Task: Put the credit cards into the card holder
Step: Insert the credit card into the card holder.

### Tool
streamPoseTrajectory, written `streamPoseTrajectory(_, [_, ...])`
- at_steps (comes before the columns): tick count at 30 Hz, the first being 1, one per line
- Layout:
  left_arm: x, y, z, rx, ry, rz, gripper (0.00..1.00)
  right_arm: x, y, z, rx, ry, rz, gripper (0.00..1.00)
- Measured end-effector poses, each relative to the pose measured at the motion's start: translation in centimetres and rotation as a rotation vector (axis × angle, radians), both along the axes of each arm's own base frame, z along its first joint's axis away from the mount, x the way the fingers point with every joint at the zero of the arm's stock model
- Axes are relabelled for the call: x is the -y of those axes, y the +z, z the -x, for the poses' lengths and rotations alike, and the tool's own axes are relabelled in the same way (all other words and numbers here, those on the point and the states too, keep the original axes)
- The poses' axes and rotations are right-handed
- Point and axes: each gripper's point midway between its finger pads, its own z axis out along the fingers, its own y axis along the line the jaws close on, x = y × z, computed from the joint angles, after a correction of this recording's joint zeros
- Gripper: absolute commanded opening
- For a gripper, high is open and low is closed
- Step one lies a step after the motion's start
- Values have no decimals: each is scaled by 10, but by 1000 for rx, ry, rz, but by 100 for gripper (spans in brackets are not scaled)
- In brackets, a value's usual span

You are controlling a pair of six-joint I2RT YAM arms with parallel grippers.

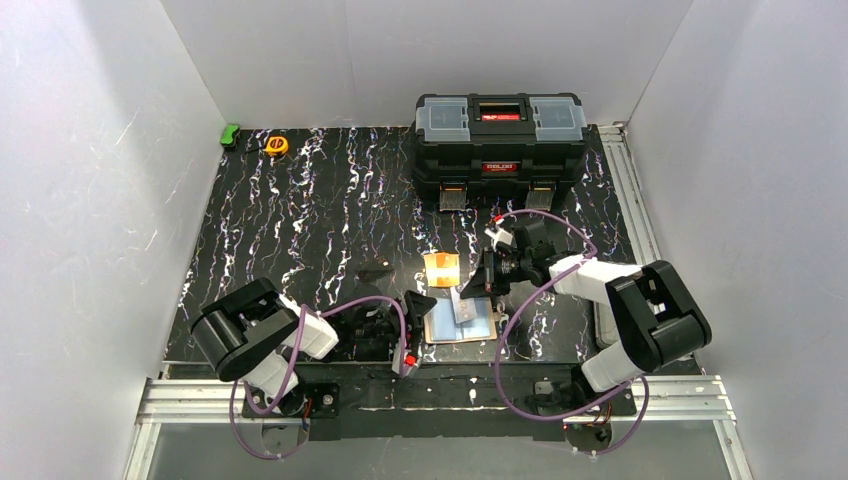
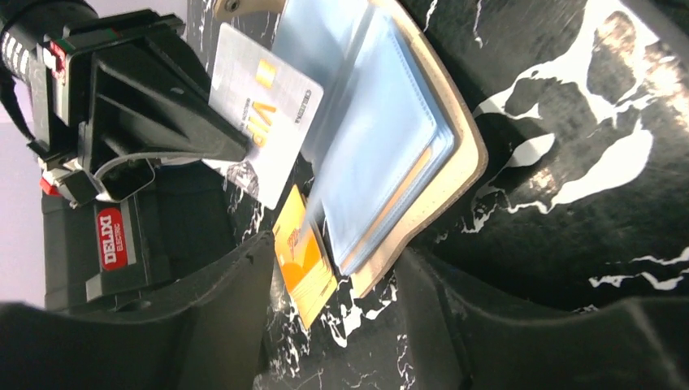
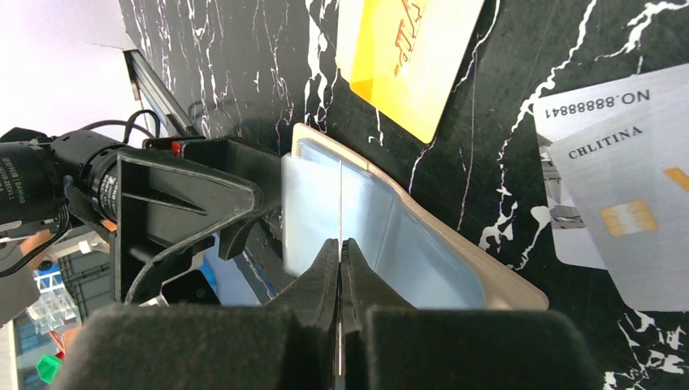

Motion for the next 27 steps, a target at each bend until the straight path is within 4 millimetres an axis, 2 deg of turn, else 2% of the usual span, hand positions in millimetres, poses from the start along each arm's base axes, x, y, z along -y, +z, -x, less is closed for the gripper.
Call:
streamPoseTrajectory(10, [0,2,-1,4,10,9,57,-1,-25,5,-82,8,32,1])
streamPoseTrajectory(17, [13,2,2,51,-78,14,57,-4,-26,6,-89,14,25,1])
streamPoseTrajectory(18, [16,2,3,61,-94,15,54,-5,-27,6,-93,14,25,1])
streamPoseTrajectory(24, [17,-9,8,80,-149,-18,13,-6,-26,5,-93,17,16,1])
streamPoseTrajectory(27, [13,-16,12,86,-162,-39,0,-6,-26,6,-93,18,15,1])
